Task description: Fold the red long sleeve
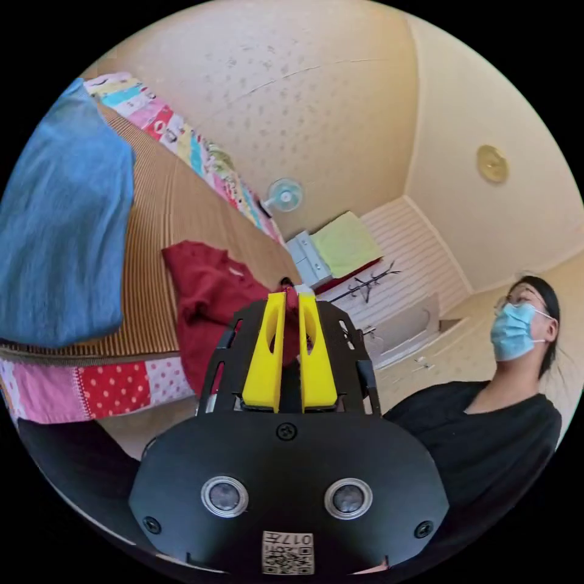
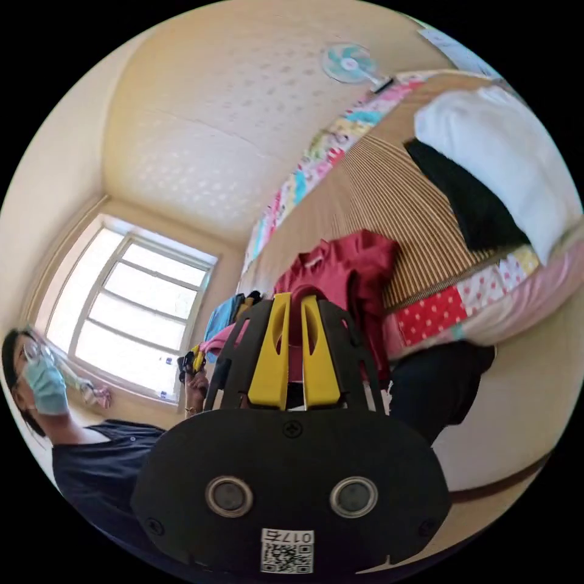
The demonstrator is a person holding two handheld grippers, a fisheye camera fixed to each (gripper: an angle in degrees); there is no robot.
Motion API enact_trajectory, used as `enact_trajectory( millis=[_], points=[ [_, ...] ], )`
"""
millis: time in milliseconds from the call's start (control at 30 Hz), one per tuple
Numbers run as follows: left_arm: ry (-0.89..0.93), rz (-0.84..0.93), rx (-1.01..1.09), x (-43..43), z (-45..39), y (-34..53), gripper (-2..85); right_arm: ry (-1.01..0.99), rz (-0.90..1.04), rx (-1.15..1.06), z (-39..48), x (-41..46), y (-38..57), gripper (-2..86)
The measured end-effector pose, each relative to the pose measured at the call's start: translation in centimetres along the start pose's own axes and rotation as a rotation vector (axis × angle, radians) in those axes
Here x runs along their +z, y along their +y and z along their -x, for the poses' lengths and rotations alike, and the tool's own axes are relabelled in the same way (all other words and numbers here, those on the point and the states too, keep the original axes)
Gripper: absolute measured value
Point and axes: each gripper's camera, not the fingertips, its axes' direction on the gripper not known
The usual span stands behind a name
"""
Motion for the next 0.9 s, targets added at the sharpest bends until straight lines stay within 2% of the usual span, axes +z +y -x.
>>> enact_trajectory(
  millis=[67,133,233,367,433,500,567,700,833,900],
  points=[
    [-0.048,0.002,-0.061,2.2,1.4,-1.8,4.5,-0.031,-0.027,0.018,-0.8,1.2,-1.0,2.0],
    [-0.07,-0.029,-0.125,3.3,2.5,-4.3,4.5,0.047,-0.061,-0.001,0.0,2.5,-3.8,2.1],
    [-0.073,-0.066,-0.107,6.2,3.5,-10.7,4.4,0.124,-0.104,-0.055,2.1,5.2,-9.3,2.5],
    [-0.215,-0.114,-0.083,11.3,5.1,-19.7,2.5,0.297,-0.157,-0.079,3.0,10.5,-16.7,3.9],
    [-0.225,-0.139,-0.087,12.0,5.2,-21.5,5.5,0.33,-0.174,-0.097,3.8,12.7,-18.3,6.3],
    [-0.187,-0.138,-0.026,12.2,4.4,-21.6,6.3,0.347,-0.231,-0.181,5.5,13.3,-16.8,7.4],
    [-0.236,-0.083,0.052,13.0,3.6,-19.5,6.5,0.427,-0.242,-0.243,6.0,14.8,-14.6,6.9],
    [-0.331,0.044,0.066,15.4,5.2,-15.0,7.5,0.579,-0.113,-0.219,1.1,20.4,-10.4,7.2],
    [-0.277,0.216,-0.031,19.3,8.7,-12.4,8.8,0.505,-0.001,-0.1,-5.2,24.9,-7.9,7.7],
    [-0.254,0.267,-0.036,20.3,9.2,-11.6,8.8,0.435,-0.051,-0.088,-6.7,25.7,-5.6,8.0]
  ],
)
